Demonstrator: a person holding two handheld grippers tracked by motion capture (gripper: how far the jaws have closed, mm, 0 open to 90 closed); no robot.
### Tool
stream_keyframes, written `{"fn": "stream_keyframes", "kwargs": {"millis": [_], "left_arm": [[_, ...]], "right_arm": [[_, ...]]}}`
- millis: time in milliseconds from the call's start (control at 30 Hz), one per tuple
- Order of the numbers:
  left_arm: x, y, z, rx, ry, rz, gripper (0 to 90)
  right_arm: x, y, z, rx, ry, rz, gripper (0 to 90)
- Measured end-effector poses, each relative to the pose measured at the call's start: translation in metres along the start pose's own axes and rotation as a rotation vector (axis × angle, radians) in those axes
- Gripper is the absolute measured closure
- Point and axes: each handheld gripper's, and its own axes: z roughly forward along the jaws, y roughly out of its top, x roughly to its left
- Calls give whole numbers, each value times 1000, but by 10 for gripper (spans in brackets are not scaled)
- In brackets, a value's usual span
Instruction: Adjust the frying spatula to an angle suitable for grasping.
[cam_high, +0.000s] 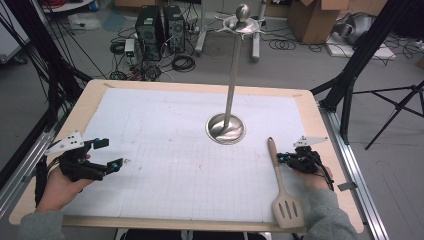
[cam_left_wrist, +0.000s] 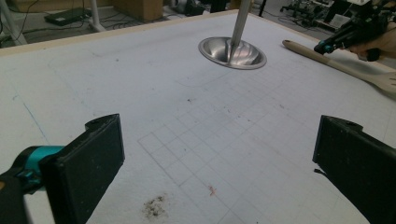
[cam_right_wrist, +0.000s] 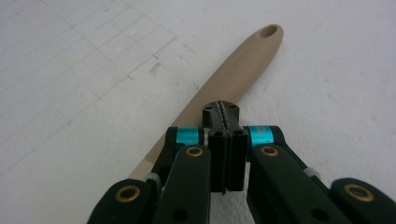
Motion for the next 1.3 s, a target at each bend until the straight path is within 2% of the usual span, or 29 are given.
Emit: {"fn": "stream_keyframes", "kwargs": {"millis": [67,167,533,767,900,1000,1100,1167,1300], "left_arm": [[0,-1,0,3,3,-1,25],[1,-1,0,4,3,0,25],[1,-2,-5,2,12,-2,25],[1,-4,-8,0,22,-6,25],[1,-3,-10,-6,23,-5,25],[2,-4,-9,-7,20,-10,25],[1,-3,-7,-5,14,-5,25],[1,-2,-5,-7,7,-4,26],[1,0,-1,-5,-3,0,25]], "right_arm": [[2,5,2,25,-7,-46,900],[5,12,6,51,-14,-89,900],[11,30,21,81,9,-140,900],[11,34,27,75,35,-139,900],[8,35,13,-12,43,-91,900],[11,31,0,-35,73,-87,900],[20,22,-9,-55,110,-85,900],[29,15,-13,-44,127,-98,900],[46,1,-15,-1,174,-163,900]]}}
